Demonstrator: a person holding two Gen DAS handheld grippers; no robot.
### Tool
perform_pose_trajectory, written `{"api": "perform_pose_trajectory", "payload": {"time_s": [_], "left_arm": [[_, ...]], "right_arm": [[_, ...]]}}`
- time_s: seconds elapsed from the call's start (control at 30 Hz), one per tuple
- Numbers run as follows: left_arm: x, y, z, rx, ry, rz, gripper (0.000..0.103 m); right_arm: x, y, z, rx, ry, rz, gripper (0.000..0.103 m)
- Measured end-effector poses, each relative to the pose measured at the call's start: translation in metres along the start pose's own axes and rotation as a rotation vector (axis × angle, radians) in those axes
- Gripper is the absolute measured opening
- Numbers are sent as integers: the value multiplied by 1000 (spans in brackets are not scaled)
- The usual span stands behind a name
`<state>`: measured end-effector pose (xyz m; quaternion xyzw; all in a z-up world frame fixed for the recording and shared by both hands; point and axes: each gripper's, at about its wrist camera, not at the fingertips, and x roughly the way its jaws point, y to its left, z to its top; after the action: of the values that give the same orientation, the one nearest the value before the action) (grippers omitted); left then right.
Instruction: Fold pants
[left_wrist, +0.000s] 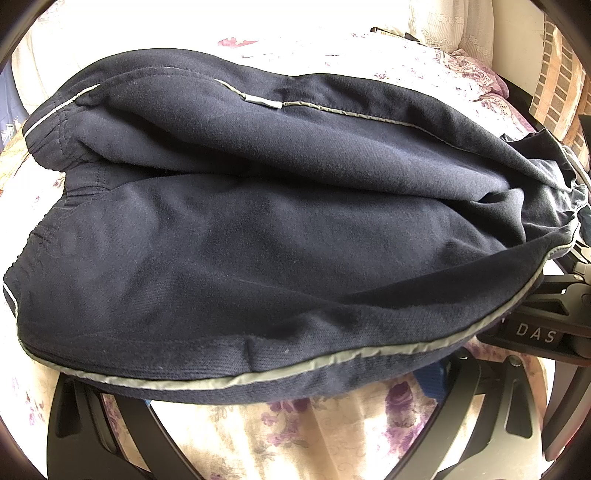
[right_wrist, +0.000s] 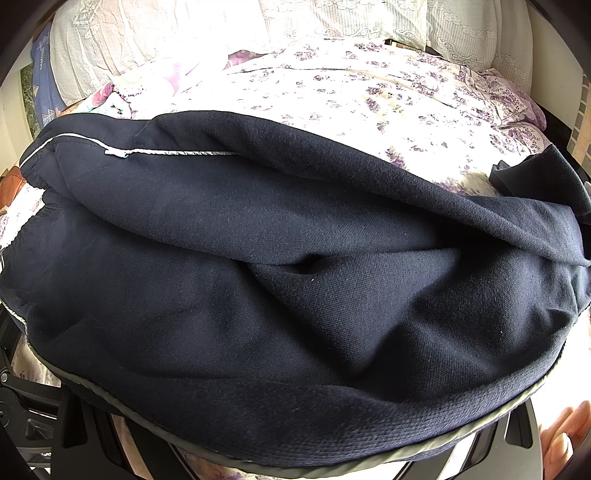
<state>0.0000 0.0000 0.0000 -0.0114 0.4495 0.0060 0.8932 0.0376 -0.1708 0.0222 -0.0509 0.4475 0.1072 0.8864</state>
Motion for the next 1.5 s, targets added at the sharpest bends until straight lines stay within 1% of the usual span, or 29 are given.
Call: {"api": "perform_pose_trajectory", "payload": {"time_s": [1.1,1.17,1.23,1.3,1.37,1.4,1.43,1.5], "left_arm": [[2,-4,2,-13,2,8,99],[2,-8,3,-23,7,23,99],[2,-11,4,-37,22,49,99],[-1,-13,3,-50,44,58,99],[-6,-13,-2,-47,57,43,99],[-11,-12,-8,-43,51,28,99],[-14,-10,-13,-45,42,12,99],[-25,-4,-29,-43,-2,-47,99]], "right_arm": [[1,1,0,0,-1,-4,100],[0,1,2,2,-1,-1,100],[-1,1,1,4,-1,3,100],[-1,0,0,-10,2,4,100],[-6,-5,-4,-66,10,73,100],[-10,-10,-9,-131,10,132,100],[-12,-14,-13,-167,15,175,100],[-23,-37,-25,-161,17,298,100]]}}
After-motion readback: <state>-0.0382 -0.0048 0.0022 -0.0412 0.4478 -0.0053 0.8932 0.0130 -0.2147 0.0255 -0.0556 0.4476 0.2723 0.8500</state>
